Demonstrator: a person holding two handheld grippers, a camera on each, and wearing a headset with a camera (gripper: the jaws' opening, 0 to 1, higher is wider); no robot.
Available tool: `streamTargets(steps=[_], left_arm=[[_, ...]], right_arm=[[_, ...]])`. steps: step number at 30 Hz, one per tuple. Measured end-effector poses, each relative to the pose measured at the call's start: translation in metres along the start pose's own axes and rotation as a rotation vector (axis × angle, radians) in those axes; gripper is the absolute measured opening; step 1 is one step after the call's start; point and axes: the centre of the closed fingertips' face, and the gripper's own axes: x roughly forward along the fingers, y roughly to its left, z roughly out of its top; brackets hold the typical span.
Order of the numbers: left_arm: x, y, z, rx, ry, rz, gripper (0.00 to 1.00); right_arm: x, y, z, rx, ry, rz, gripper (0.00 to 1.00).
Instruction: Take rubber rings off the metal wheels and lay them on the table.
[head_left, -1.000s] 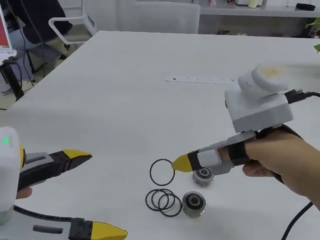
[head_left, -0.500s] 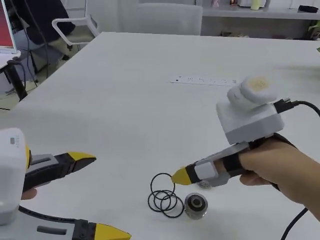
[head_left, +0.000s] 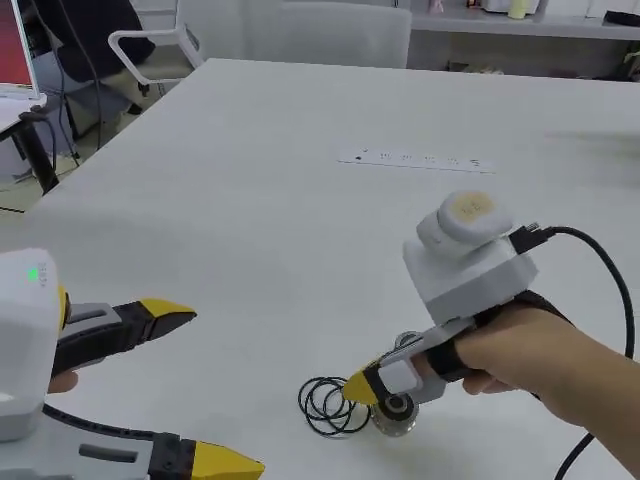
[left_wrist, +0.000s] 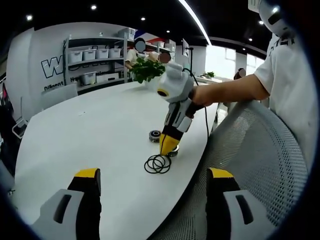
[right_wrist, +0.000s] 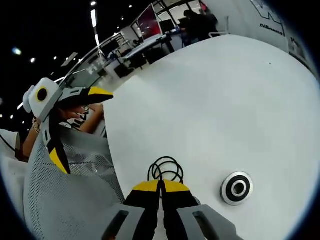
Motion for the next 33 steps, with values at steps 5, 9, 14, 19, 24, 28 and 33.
streamTargets(steps=[5,9,14,19,24,28,33], left_arm=[[0.000,0.000,0.000,-0.002,0.000,0.000,0.85],[0.000,0.000,-0.001,-0.003,0.004,-0.003,0.84],[0.000,0.000,-0.001,0.000,0.005,-0.003,0.84],[0.000,0.000,0.000,0.002,0.002,-0.001,0.84],[0.000,0.000,0.000,0.004,0.004,0.001,0.83],[-0.001,0.000,0.000,0.005,0.005,0.001,0.83],[-0.001,0.000,0.000,0.005,0.004,0.003,0.83]], right_arm=[[0.001,-0.003,0.002,-0.019,-0.006,-0.029,0.00],[0.002,-0.009,0.002,-0.025,-0.008,-0.059,0.00],[0.003,-0.016,-0.002,-0.049,0.008,-0.094,0.00],[0.005,-0.016,-0.002,-0.070,0.012,-0.103,0.01],[0.006,-0.017,-0.003,-0.095,0.024,-0.119,0.06],[0.005,-0.017,-0.004,-0.111,0.031,-0.126,0.04],[0.002,-0.015,0.001,-0.109,0.014,-0.120,0.04]])
